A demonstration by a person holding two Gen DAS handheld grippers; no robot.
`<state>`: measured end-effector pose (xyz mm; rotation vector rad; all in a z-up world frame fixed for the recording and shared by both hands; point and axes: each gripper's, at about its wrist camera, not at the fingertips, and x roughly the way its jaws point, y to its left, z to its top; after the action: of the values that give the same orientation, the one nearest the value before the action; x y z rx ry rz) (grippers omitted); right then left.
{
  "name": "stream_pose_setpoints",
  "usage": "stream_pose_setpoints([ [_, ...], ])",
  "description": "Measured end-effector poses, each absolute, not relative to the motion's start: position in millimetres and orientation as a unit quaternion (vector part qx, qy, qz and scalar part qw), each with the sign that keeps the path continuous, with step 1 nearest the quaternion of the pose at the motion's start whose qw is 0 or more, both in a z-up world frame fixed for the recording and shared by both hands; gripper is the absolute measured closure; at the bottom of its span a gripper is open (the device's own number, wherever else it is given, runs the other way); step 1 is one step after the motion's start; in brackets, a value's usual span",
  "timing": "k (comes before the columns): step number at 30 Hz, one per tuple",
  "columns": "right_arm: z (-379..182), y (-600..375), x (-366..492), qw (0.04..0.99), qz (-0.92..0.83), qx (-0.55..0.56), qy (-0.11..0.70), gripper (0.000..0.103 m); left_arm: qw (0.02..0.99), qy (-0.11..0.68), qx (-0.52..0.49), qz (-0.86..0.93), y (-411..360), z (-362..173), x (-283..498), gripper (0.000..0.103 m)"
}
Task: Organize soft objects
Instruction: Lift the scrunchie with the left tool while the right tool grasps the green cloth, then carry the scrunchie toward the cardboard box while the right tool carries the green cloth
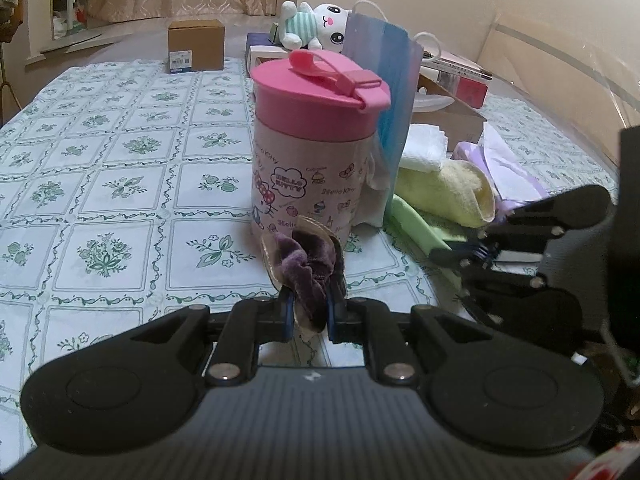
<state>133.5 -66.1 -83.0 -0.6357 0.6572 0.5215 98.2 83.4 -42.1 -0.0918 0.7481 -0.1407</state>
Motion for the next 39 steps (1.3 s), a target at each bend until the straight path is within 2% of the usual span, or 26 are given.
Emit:
stream_pose_setpoints([
  [7, -50, -94, 105, 0.877, 0.278, -0.200, 0.337, 0.102, 0.933, 0.352, -0.037, -0.067, 78, -24, 81, 0.090],
  [19, 11, -157, 80, 0.899, 0.285, -0.059, 0.327, 0.102, 0.938, 0.334, -0.015, -0.090, 58, 11, 62, 0.090],
  [29, 40, -191, 75, 0.917, 0.266, -0.051, 0.294, 0.102, 0.939, 0.312, 0.019, -0.144, 34, 52, 75, 0.090],
  [39, 67, -214, 105, 0.925, 0.258, -0.049, 0.274, 0.102, 0.935, 0.294, 0.035, -0.195, 24, 104, 117, 0.090],
])
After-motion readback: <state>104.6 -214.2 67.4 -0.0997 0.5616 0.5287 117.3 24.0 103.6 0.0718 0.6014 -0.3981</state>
